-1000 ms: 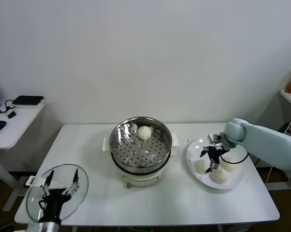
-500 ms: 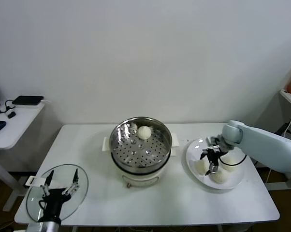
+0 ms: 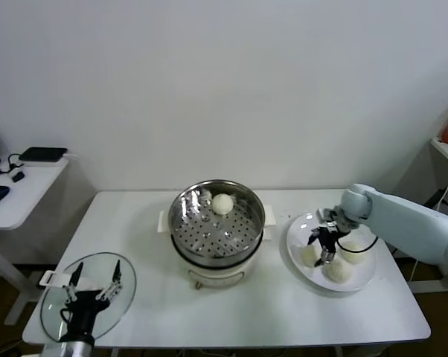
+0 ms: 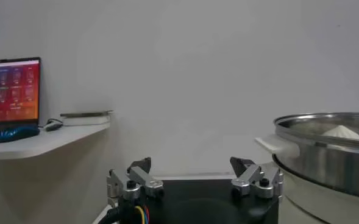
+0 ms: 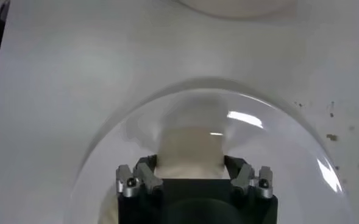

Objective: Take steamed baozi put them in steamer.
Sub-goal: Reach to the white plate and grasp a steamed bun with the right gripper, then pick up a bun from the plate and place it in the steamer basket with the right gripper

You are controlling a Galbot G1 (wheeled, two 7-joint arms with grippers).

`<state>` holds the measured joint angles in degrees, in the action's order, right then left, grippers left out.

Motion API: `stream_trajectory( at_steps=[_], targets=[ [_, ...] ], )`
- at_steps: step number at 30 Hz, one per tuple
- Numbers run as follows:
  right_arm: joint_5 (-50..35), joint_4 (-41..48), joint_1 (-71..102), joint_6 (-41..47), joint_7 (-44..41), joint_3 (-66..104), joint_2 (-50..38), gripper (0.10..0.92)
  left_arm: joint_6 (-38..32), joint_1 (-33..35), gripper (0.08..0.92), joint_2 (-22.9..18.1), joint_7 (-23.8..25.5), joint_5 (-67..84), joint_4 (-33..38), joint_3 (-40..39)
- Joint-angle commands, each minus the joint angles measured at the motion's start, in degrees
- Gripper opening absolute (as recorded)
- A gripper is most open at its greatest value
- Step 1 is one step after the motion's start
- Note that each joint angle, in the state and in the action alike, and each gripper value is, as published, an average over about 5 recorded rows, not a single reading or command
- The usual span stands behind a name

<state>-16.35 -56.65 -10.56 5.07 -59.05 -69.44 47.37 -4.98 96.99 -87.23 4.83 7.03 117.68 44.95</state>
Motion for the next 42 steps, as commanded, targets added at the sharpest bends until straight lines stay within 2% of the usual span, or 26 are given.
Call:
stream_trajectory(
  at_steps=[1,11,16,22,30,36,42],
  targets=[
    [0.4,1.0,0.2,-0.2,-0.2,0.6,0.1,0.718,0.0,0.0,0.823,-0.1,0.0,0.0,0.0,0.0],
    [-0.2,0.1,-0.3,-0.3,-0.2,0.8,-0.2,0.687,0.0,0.1,0.823,-0.1,0.0,0.0,0.1,0.1],
    [-3.5,-3.3,-5.4,0.0,-0.4,-1.8,-1.1,0.687,0.0,0.0,0.823,-0.1,-0.1,0.0,0.1,0.1],
    [-17.6,-8.7,-18.1,3.4,0.1,-10.2,-2.0,0.687,0.1,-0.2,0.823,-0.1,-0.1,-0.1,0.2,-0.1],
    [-30.9,-13.4,-37.2,3.6,-1.2,-22.6,-1.1,0.695,0.1,-0.4,0.823,-0.4,-0.1,0.0,0.7,-0.4],
    [-38.0,-14.5,-44.7,3.6,-1.7,-27.3,3.9,0.696,0.2,-0.6,0.823,-0.5,-0.1,-0.1,1.0,-0.8],
    [-41.1,-11.5,-45.1,4.2,-1.4,-26.1,13.6,0.698,0.3,-0.4,0.823,-0.5,-0.1,-0.4,1.8,-1.1]
  ],
)
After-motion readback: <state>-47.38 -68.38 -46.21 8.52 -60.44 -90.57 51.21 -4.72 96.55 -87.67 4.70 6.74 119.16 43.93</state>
